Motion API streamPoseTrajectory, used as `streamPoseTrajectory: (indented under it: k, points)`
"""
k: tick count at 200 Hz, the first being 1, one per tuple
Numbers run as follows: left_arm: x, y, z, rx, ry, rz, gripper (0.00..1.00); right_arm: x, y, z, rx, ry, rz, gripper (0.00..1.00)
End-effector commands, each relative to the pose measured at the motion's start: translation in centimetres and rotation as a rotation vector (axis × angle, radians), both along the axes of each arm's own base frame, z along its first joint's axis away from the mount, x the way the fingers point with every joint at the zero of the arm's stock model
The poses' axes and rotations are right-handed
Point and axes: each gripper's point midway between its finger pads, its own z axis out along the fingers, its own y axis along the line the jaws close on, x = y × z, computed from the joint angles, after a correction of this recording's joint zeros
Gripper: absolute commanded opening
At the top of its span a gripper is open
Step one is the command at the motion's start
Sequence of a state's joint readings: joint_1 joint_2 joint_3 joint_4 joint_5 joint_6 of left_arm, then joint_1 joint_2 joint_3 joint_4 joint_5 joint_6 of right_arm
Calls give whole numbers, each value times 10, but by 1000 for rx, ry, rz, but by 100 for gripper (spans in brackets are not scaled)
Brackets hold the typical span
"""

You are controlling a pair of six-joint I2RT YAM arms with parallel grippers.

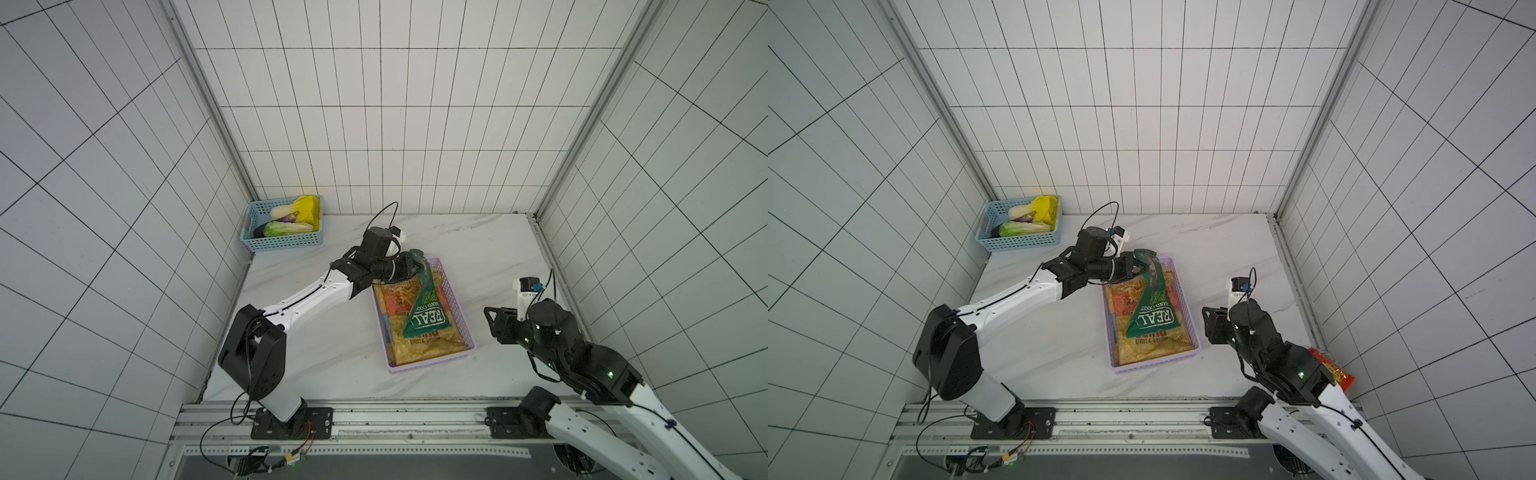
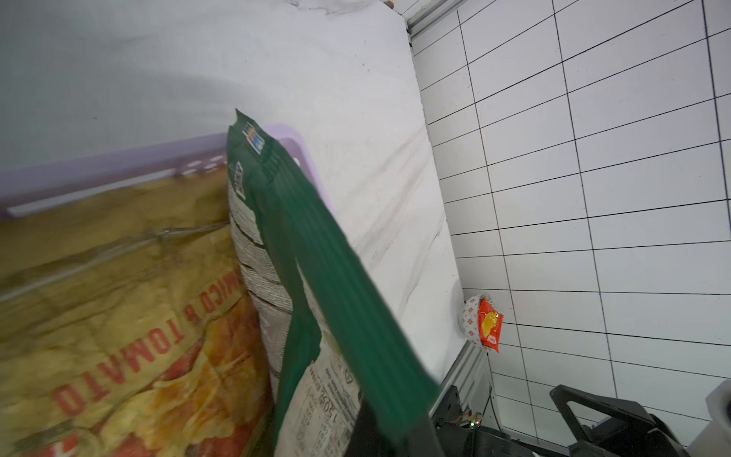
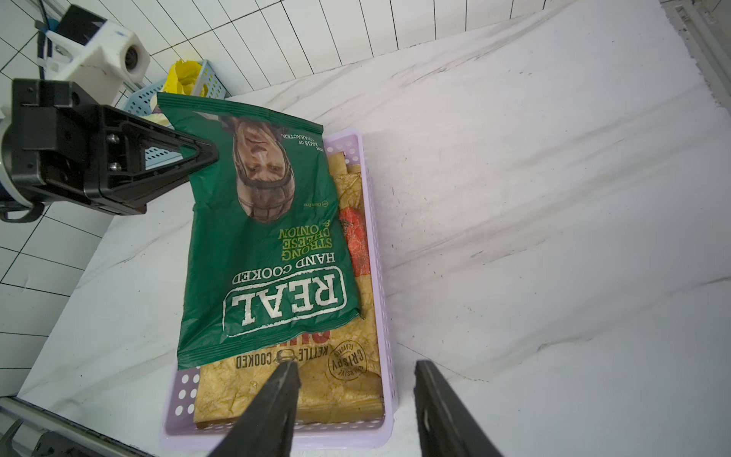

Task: Put the potato chips into the basket
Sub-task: Place the potato chip in the basket.

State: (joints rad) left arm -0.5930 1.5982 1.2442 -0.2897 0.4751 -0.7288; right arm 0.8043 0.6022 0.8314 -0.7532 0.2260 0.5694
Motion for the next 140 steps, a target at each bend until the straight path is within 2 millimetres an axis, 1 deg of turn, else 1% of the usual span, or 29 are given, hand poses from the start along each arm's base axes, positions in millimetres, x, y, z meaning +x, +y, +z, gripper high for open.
streamPoseTrajectory:
  k: [1,16,27,37,52,72,81,86,93,98,103,105,119,140]
  points:
    - [-2,25,9,72,-97,-33,0,7,14,-5,17,8,24,51]
    - [-1,42,4,104,-110,-18,0,10,23,-10,26,25,41,51]
    - [-2,53,-1,129,-118,-13,8,12,30,-14,34,38,57,51]
    - [-3,61,-5,151,-121,-12,12,14,36,-17,41,50,67,51]
    - [-7,70,-12,177,-123,-17,25,17,45,-23,44,72,87,52]
    - [-14,77,-18,217,-134,-39,42,20,55,-29,39,105,106,53]
    - [-16,82,-18,237,-144,-42,51,21,59,-32,31,121,118,53]
    - [-16,85,-17,246,-152,-39,58,21,62,-34,27,131,125,54]
    - [-15,91,-13,258,-166,-28,68,22,64,-36,21,144,130,54]
    - [-14,96,-9,267,-178,-14,79,23,66,-38,16,151,134,54]
    - [-13,102,-5,278,-192,2,93,23,67,-40,13,159,139,54]
    - [-12,105,-3,282,-200,10,97,23,68,-40,11,162,141,54]
    - [-7,126,14,321,-262,70,98,24,72,-44,2,179,148,54]
    - [0,167,46,429,-390,185,98,25,79,-50,-24,201,154,55]
